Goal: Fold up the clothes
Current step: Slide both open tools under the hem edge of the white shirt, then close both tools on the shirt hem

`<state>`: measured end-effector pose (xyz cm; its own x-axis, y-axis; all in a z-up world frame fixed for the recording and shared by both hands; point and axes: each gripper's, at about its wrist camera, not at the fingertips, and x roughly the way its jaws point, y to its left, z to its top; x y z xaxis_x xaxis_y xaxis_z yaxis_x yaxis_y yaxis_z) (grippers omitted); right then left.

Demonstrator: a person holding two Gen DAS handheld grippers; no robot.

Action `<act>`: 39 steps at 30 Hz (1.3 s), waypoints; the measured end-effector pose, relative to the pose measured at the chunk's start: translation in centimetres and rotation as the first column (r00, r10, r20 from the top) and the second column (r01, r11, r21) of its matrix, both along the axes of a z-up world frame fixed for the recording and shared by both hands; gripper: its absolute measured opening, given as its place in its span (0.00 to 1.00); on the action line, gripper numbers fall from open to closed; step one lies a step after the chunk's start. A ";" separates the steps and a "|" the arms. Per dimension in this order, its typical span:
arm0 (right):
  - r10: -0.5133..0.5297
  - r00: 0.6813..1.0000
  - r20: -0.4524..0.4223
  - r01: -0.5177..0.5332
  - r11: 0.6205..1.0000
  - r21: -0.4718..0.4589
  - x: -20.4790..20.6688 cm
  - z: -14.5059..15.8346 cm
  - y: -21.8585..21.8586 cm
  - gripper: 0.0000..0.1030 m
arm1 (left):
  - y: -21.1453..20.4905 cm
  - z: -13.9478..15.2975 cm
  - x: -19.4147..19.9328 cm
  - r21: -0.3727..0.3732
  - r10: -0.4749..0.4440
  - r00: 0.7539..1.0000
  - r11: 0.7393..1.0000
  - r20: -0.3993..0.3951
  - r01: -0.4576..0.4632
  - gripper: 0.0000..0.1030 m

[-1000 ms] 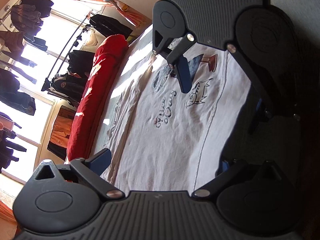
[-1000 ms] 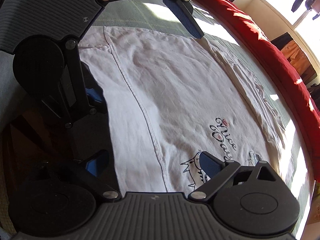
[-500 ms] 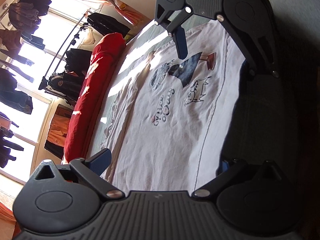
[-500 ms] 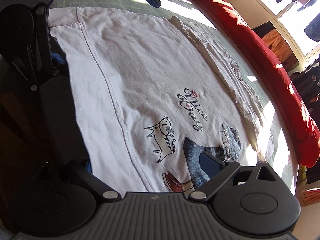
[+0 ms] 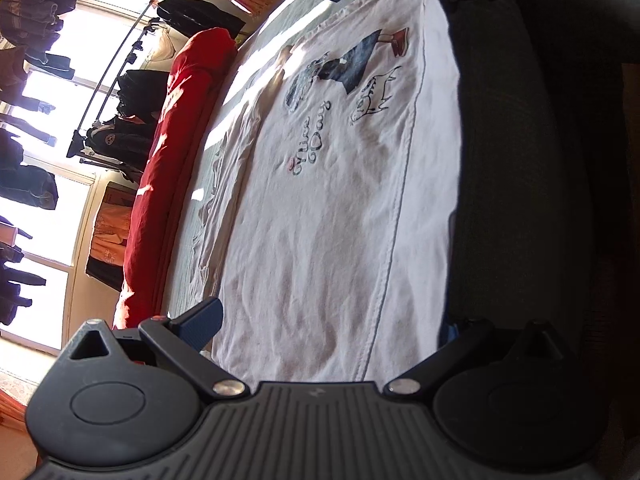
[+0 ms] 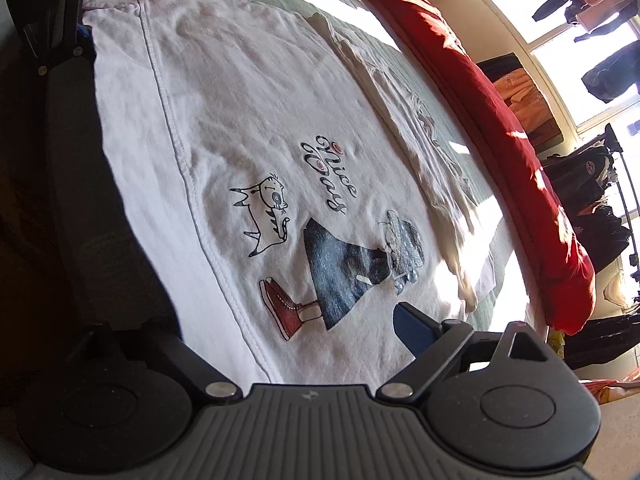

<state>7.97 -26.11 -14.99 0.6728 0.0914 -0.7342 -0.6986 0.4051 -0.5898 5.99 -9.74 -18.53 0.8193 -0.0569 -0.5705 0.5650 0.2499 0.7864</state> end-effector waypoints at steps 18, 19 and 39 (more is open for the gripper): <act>0.058 0.995 -0.076 -0.056 0.998 0.024 -1.9 1.0 -0.1 0.04 | 0.3 -0.1 -1.1 0.086 -0.105 0.981 0.989 -0.165 0.120 0.05; 0.057 0.996 -0.071 -0.055 0.998 0.026 -1.9 1.3 -0.2 0.04 | 0.3 0.2 -0.9 0.082 -0.102 0.982 0.990 -0.157 0.116 0.04; -0.008 0.993 0.115 0.001 0.998 0.068 5.4 6.1 -0.6 0.03 | -0.2 5.2 7.8 0.017 -0.015 0.999 1.000 0.034 0.014 0.03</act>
<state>13.33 -26.68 -8.88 0.7528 0.1354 -0.6442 -0.6260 0.4500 -0.6369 13.84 -9.99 -13.36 0.8376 -0.0594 -0.5431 0.5410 0.2285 0.8094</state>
